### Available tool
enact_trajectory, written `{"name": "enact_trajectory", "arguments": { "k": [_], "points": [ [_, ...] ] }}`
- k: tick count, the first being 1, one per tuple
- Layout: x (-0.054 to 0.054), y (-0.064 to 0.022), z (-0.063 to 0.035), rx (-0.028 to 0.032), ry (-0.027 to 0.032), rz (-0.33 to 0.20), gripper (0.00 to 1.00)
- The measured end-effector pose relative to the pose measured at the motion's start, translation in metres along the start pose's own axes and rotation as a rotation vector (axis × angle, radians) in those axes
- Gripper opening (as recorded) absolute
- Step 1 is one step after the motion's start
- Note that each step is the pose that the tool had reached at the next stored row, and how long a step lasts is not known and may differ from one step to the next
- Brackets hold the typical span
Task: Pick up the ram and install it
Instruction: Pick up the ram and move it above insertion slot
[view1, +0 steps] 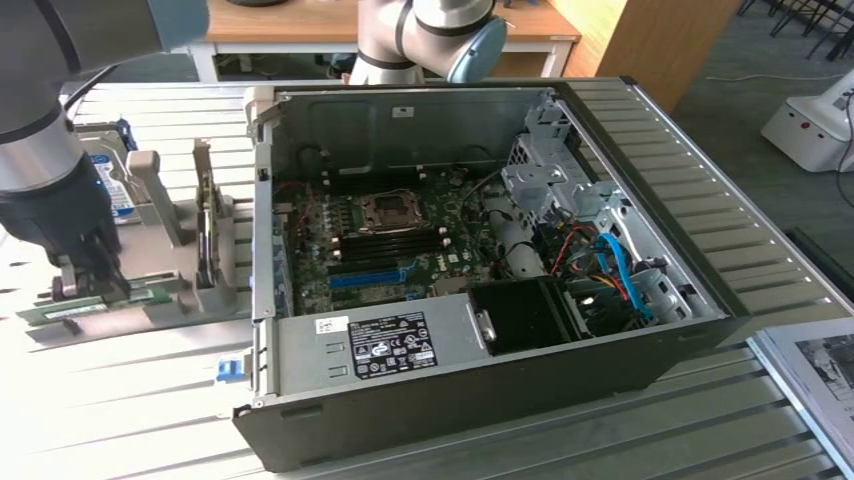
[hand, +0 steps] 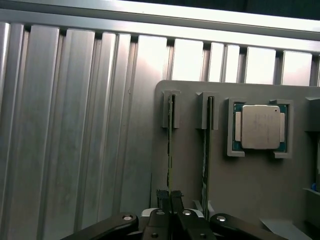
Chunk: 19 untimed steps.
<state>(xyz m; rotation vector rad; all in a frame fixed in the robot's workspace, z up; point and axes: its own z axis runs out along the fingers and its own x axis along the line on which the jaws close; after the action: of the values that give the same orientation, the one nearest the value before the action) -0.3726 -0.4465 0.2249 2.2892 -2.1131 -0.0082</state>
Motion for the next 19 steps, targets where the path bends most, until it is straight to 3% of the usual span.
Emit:
{"name": "enact_trajectory", "arguments": {
  "k": [19],
  "points": [
    [0.000, 0.0003, -0.0278, -0.0001, -0.0001, 0.003, 0.12]
  ]
}}
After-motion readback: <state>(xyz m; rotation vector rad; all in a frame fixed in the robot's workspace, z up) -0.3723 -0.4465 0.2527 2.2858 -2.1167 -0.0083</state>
